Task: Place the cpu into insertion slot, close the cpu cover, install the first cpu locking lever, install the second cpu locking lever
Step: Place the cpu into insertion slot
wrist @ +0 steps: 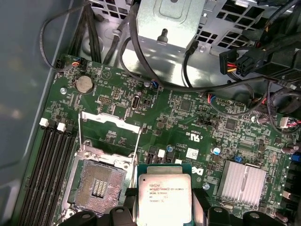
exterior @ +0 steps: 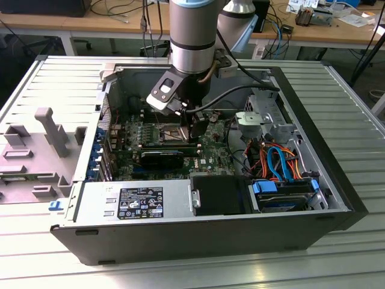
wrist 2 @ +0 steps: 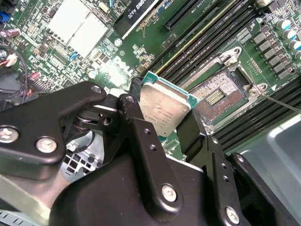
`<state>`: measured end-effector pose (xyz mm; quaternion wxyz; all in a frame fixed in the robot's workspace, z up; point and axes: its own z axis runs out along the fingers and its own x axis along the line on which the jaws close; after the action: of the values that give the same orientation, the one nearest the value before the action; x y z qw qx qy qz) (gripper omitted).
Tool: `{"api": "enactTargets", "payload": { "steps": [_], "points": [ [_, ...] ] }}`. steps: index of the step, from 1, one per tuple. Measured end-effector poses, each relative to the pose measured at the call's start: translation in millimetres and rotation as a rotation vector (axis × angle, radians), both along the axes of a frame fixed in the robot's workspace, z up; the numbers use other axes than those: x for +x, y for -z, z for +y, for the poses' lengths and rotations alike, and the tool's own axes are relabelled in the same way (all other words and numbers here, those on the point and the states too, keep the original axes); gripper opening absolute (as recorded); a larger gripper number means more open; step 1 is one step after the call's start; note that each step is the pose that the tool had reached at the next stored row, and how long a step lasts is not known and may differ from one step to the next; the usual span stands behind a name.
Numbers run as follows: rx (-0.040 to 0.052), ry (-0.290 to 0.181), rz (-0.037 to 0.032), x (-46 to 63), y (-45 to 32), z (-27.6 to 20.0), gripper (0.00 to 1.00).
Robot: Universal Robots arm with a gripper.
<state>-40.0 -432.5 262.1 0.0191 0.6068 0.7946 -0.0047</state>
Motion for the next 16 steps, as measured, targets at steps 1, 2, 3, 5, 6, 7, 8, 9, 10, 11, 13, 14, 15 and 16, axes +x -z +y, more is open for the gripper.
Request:
{"api": "enactTargets", "payload": {
  "steps": [1, 2, 3, 5, 6, 7, 8, 9, 10, 11, 13, 14, 15, 16],
  "points": [
    [-0.0002, 0.006, 0.0000, 0.0, 0.2, 0.0, 0.55],
    [-0.0005, 0.011, 0.0000, 0.0, 0.4, 0.0, 0.55],
    [-0.0008, 0.015, 0.0000, 0.0, 0.5, 0.0, 0.55],
    [-0.0012, 0.022, 0.0000, 0.0, 0.7, 0.0, 0.55],
    [-0.0016, 0.028, 0.0000, 0.0, 0.9, 0.0, 0.55],
    [-0.0019, 0.031, 0.0000, 0.0, 1.0, 0.0, 0.55],
    [-0.0020, 0.034, 0.0000, 0.0, 1.1, 0.0, 0.55],
    [-0.0023, 0.037, 0.0000, 0.0, 1.1, 0.0, 0.55],
    [-0.0025, 0.040, 0.0000, 0.0, 1.1, 0.0, 0.55],
    [-0.0027, 0.045, -0.0001, 0.0, 1.2, 0.0, 0.55],
    [-0.0028, 0.053, 0.0000, 0.0, 1.3, 0.0, 0.55],
    [-0.0029, 0.059, 0.0000, 0.0, 1.4, 0.0, 0.55],
    [-0.0030, 0.067, 0.0000, 0.0, 1.6, 0.0, 0.55],
    [-0.0032, 0.071, 0.0000, 0.0, 1.7, 0.0, 0.55]
  ]
}}
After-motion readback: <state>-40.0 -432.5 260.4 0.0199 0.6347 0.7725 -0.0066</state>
